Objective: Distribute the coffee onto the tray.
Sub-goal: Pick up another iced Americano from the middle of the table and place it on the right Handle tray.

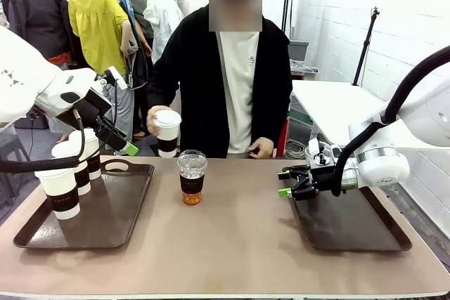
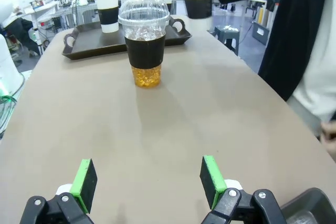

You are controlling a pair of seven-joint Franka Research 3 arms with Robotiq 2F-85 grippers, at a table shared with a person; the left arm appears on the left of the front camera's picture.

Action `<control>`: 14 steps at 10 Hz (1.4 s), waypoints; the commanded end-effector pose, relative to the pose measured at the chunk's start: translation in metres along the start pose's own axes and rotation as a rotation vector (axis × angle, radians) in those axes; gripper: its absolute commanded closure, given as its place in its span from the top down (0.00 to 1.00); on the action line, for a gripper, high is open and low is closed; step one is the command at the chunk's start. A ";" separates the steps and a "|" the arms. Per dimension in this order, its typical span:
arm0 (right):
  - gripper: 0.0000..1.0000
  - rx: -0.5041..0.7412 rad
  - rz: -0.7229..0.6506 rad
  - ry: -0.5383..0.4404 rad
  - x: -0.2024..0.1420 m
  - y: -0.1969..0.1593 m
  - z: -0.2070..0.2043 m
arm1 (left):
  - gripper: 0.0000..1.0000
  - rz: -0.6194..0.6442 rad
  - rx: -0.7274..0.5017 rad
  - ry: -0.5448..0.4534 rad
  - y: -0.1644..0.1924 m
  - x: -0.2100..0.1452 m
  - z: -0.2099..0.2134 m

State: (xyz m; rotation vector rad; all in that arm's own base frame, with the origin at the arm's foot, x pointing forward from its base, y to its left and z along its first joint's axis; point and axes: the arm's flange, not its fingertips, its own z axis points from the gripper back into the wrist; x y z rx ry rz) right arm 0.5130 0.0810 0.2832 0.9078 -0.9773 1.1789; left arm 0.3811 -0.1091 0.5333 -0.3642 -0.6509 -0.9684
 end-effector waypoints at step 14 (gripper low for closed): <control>1.00 0.070 -0.072 0.034 0.071 -0.006 -0.113 | 1.00 -0.003 -0.019 -0.013 0.002 0.000 0.000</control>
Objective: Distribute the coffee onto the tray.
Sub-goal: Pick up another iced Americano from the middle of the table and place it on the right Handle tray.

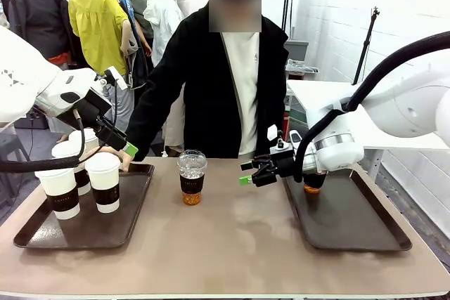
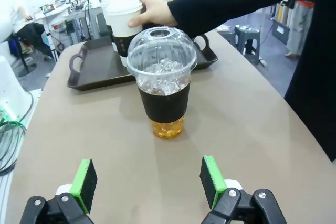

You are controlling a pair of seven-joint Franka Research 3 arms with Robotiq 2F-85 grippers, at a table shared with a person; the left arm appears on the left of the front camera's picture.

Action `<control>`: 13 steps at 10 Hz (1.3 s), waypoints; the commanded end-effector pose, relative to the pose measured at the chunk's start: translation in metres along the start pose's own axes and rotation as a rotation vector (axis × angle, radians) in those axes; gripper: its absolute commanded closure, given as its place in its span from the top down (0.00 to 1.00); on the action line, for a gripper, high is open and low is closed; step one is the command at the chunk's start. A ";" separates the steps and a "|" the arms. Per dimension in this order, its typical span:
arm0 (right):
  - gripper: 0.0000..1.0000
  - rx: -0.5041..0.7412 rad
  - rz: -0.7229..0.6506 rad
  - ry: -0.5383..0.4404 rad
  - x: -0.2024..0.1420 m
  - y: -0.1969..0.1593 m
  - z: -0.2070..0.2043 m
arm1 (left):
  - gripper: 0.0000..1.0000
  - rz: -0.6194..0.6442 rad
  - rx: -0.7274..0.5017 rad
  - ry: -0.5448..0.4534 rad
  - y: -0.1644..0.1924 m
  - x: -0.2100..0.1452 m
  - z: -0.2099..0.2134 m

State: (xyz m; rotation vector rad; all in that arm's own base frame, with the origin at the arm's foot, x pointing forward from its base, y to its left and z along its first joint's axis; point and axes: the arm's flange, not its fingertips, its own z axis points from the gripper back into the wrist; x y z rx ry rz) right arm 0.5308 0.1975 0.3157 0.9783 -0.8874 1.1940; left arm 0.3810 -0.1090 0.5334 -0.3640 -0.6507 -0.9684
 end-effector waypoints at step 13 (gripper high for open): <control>1.00 -0.006 0.032 0.018 0.013 -0.024 -0.031 | 1.00 -0.003 -0.019 -0.013 0.002 0.000 0.000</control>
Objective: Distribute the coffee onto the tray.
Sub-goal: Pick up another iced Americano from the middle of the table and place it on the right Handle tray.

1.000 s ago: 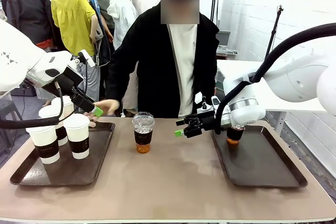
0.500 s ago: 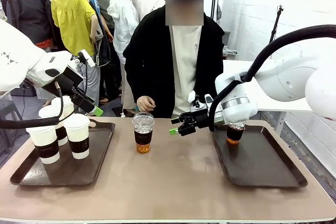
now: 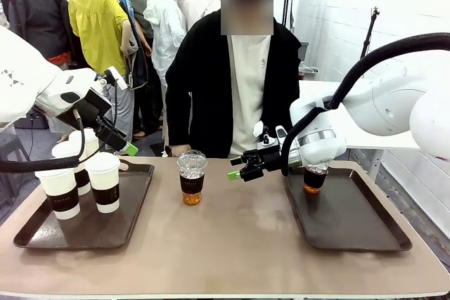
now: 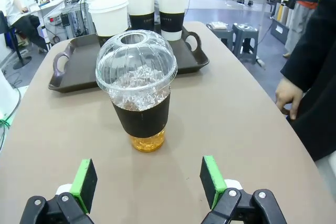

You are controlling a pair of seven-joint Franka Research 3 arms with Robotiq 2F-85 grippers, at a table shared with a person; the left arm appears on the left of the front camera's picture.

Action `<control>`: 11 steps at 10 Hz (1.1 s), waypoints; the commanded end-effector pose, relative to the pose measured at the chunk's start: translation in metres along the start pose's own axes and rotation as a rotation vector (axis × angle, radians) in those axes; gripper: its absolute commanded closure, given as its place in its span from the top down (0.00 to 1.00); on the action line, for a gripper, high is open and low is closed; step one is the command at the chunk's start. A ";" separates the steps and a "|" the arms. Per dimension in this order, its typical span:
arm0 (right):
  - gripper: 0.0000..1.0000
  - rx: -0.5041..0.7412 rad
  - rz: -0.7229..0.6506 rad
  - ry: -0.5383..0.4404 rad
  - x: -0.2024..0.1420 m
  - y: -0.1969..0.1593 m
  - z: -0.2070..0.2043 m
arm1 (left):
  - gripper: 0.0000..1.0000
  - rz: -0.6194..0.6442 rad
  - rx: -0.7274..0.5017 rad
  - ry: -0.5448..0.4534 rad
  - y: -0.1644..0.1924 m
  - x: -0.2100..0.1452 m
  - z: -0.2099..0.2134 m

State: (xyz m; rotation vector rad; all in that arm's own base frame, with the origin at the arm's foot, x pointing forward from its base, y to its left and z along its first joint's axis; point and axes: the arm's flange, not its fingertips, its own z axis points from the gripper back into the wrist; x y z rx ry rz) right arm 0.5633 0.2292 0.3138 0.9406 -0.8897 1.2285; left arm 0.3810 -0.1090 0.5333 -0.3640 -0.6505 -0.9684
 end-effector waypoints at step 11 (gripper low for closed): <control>1.00 0.068 0.007 -0.164 -0.030 -0.009 -0.065 | 1.00 -0.003 -0.019 -0.013 0.002 0.000 0.000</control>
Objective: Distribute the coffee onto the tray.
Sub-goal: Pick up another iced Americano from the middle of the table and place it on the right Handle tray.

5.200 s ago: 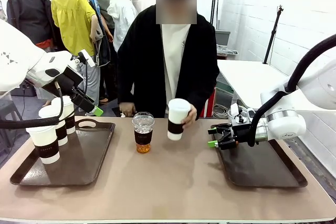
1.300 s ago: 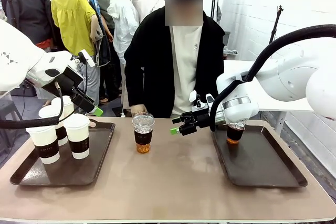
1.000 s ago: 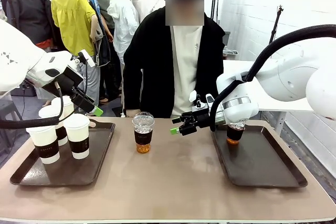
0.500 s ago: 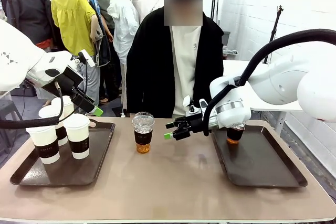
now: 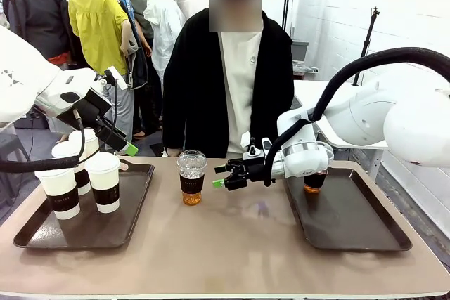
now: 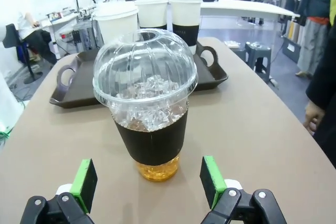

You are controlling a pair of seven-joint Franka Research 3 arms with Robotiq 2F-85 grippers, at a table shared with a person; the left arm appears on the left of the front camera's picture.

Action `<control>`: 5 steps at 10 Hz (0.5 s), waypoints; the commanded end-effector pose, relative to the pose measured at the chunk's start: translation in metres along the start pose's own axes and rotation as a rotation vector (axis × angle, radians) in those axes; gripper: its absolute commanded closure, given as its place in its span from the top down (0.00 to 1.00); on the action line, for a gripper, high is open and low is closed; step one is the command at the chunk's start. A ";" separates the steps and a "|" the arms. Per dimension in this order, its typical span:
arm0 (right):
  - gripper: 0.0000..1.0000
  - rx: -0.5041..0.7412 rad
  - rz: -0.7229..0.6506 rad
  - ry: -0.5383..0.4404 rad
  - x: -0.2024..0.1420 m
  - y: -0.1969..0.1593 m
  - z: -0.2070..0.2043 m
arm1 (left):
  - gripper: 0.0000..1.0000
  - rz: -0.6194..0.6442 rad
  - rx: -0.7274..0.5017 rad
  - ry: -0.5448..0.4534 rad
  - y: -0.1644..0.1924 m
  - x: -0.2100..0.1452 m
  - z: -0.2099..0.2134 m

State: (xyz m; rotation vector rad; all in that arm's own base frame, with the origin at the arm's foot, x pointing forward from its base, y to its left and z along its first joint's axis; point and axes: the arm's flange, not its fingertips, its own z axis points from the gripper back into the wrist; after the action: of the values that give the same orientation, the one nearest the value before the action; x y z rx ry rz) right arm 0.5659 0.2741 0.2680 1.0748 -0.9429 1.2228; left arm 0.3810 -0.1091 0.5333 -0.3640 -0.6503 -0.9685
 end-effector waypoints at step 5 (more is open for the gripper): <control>1.00 0.053 -0.012 -0.087 -0.015 -0.011 -0.022 | 1.00 -0.003 -0.019 -0.013 0.002 0.000 0.000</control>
State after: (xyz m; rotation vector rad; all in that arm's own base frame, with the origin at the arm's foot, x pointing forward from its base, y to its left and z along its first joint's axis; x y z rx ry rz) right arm 0.5673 0.2838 0.2498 1.1712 -0.9315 1.2174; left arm 0.3810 -0.1091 0.5333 -0.3641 -0.6503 -0.9685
